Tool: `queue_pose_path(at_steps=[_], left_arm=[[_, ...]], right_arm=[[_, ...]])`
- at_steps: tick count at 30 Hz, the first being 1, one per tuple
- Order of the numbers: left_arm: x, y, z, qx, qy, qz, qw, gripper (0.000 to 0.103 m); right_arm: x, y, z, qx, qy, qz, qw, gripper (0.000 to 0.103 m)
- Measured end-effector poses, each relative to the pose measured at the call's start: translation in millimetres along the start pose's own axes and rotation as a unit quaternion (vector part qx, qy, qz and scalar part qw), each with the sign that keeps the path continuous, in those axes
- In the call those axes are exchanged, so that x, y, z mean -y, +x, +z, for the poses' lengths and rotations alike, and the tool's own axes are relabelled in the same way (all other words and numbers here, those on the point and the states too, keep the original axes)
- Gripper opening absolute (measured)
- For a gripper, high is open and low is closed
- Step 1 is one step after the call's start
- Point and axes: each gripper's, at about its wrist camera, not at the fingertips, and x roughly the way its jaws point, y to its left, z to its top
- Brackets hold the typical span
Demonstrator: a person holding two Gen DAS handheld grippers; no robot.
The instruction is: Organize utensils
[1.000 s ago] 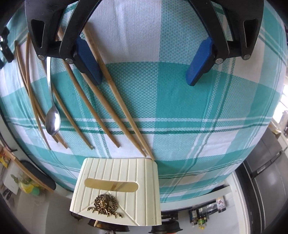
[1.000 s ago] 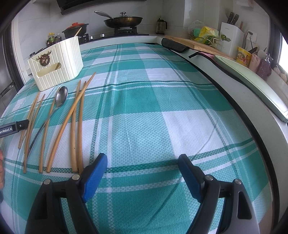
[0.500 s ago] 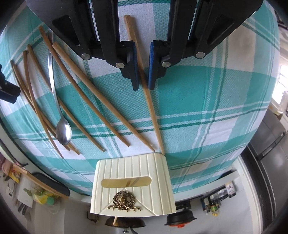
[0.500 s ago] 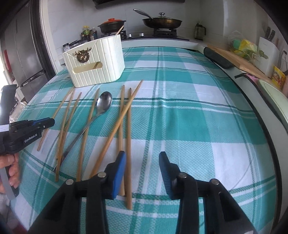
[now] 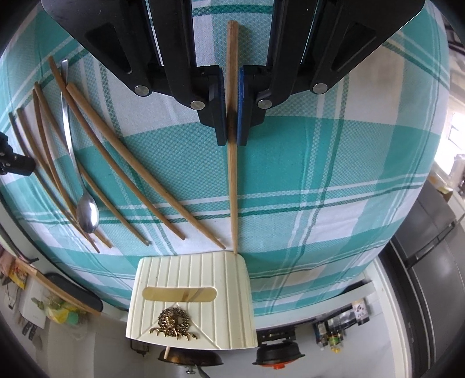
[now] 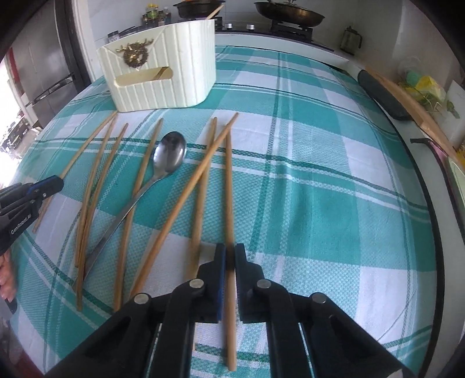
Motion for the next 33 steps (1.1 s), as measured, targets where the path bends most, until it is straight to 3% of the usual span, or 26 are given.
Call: queue_pose_path(at_steps=[8,11,12,13,14,15,16,20,24,33], left_arm=[[-41,-19,-24,-0.017,-0.034,0.003,0.9993,0.005],[-47,-23,-29,-0.014,-0.045,0.004,0.9989,0.008],[-47,-22,-30,-0.012,-0.049,-0.001,0.9987,0.018],[-46,-21,-29,-0.010,-0.048,-0.004,0.9988,0.036],[-44,-20,-28,-0.010,-0.045,-0.004,0.9990,0.047],[-42,-19,-28,-0.010,-0.040,-0.005,0.9991,0.065],[-40,-17,-27,-0.010,-0.036,-0.003,0.9993,0.074],[-41,-11,-27,-0.015,-0.038,0.008,0.9991,0.086],[-49,-3,-24,-0.029,-0.049,0.006,0.9984,0.101],[-49,-3,-25,-0.030,-0.048,0.007,0.9984,0.102]], right_arm=[[26,-25,-45,0.025,0.032,-0.095,0.995,0.006],[35,-31,-55,0.048,0.049,-0.085,0.994,0.007],[38,-30,-57,0.051,0.057,-0.078,0.994,0.015],[41,-30,-58,0.053,0.065,-0.076,0.994,0.034],[43,-30,-57,0.058,0.071,-0.079,0.993,0.041],[44,-28,-55,0.058,0.072,-0.080,0.992,0.052],[45,-27,-54,0.057,0.073,-0.078,0.993,0.056],[50,-21,-54,0.063,0.091,-0.053,0.992,0.057],[50,-18,-52,0.063,0.092,-0.054,0.992,0.064],[50,-18,-52,0.064,0.093,-0.054,0.992,0.065]])
